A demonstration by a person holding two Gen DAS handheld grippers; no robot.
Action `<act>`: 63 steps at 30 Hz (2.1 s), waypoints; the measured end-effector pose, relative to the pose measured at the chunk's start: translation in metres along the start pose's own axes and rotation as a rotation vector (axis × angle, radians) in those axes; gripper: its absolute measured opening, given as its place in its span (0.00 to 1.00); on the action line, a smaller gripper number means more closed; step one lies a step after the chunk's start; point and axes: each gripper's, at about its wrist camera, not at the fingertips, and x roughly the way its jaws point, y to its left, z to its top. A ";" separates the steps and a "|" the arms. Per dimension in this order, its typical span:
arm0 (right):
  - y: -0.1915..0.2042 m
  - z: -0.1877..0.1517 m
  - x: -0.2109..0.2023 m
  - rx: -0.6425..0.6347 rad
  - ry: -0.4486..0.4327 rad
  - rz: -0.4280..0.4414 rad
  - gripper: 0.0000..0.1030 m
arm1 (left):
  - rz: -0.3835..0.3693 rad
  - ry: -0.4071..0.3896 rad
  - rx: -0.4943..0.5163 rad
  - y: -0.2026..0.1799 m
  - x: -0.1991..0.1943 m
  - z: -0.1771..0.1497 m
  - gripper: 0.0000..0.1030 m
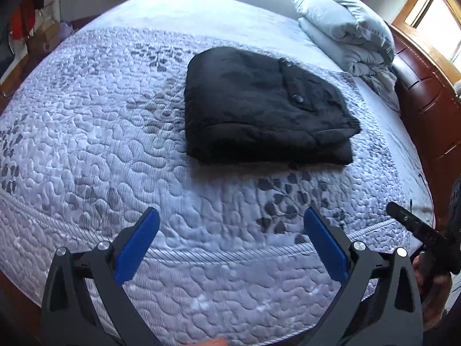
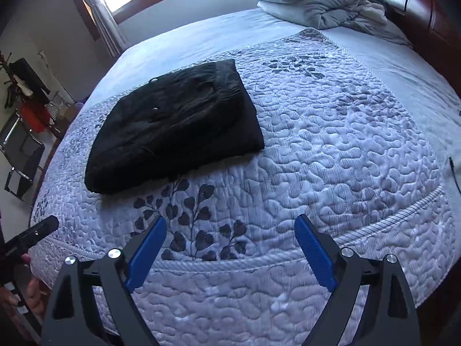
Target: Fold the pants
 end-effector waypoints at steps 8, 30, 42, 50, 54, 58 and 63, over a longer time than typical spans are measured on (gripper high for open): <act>0.048 -0.006 -0.047 -0.138 -0.060 -0.054 0.88 | 0.054 -0.082 0.057 -0.021 -0.045 -0.007 0.97; 0.064 -0.014 -0.091 -0.147 -0.096 -0.088 0.88 | 0.140 -0.202 0.167 -0.040 -0.092 -0.017 0.97; 0.073 -0.013 -0.083 -0.163 -0.087 -0.064 0.89 | 0.132 -0.208 0.166 -0.037 -0.092 -0.013 0.97; 0.070 -0.010 -0.076 -0.155 -0.074 -0.069 0.89 | 0.145 -0.193 0.183 -0.038 -0.084 -0.008 0.97; 0.068 -0.009 -0.074 -0.152 -0.072 -0.070 0.89 | 0.148 -0.184 0.191 -0.041 -0.081 -0.007 0.97; 0.067 -0.009 -0.074 -0.150 -0.073 -0.067 0.89 | 0.147 -0.186 0.194 -0.042 -0.080 -0.007 0.97; 0.066 -0.009 -0.074 -0.146 -0.075 -0.067 0.90 | 0.151 -0.180 0.206 -0.045 -0.078 -0.007 0.97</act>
